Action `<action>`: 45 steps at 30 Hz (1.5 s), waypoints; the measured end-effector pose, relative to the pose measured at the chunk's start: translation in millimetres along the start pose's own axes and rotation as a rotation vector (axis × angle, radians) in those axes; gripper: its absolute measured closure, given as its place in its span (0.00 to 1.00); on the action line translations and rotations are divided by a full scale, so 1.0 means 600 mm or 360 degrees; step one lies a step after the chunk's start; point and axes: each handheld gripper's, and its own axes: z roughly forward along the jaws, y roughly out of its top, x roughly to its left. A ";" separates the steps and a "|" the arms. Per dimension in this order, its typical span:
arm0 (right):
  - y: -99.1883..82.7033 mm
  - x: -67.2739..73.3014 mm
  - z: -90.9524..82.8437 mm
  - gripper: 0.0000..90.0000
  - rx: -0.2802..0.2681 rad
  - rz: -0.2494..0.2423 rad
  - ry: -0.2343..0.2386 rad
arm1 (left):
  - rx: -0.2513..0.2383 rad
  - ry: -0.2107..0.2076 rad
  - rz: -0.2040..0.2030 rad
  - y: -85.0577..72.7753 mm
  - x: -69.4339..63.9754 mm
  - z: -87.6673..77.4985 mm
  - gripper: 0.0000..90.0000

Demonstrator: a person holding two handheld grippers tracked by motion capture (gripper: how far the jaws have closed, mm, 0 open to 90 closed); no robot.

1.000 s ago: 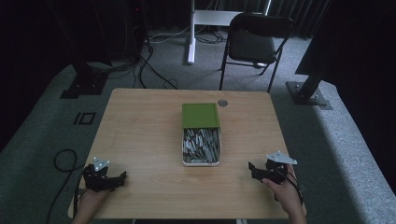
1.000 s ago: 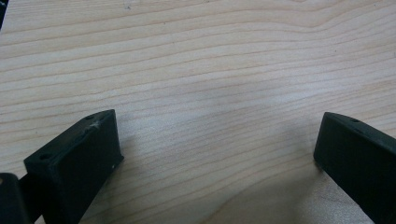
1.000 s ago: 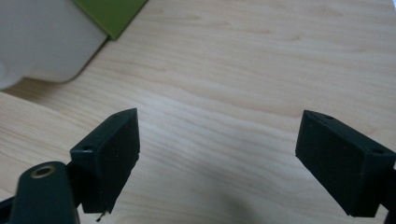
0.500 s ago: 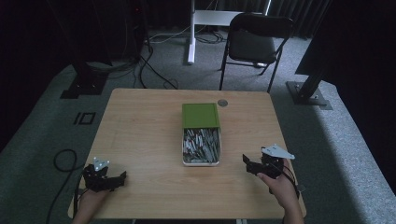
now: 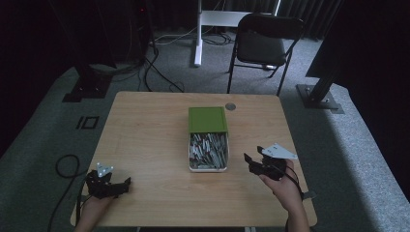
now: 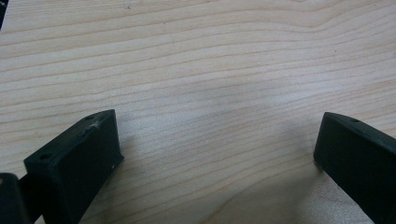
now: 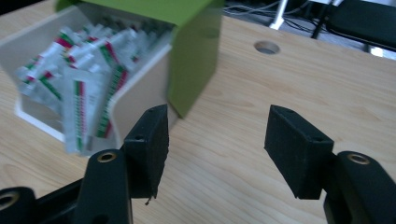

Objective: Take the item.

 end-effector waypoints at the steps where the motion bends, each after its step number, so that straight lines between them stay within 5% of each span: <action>1: 0.007 0.007 0.000 0.47 -0.0024 -0.0022 0.0009 | 0.0000 0.0000 0.0000 0.000 0.000 0.000 0.01; 11: 0.035 0.043 0.003 0.48 -0.0098 -0.0115 0.0109 | -0.0001 0.0000 0.0000 0.000 0.000 0.000 0.01; 13: 0.042 0.063 0.011 0.56 -0.0084 -0.0177 0.0178 | -0.0001 0.0000 0.0000 0.000 0.000 0.000 0.01; 20: 0.039 0.081 0.031 0.71 -0.0036 -0.0166 0.0215 | -0.0001 0.0000 0.0000 0.000 0.000 0.000 0.01; 36: 0.023 0.106 0.067 0.85 0.0031 -0.0148 0.0238 | 0.0000 0.0000 0.0000 0.000 0.000 0.000 0.01; 45: 0.010 0.121 0.075 0.88 0.0055 -0.0166 0.0147 | -0.0001 0.0000 0.0000 0.000 0.000 0.000 0.01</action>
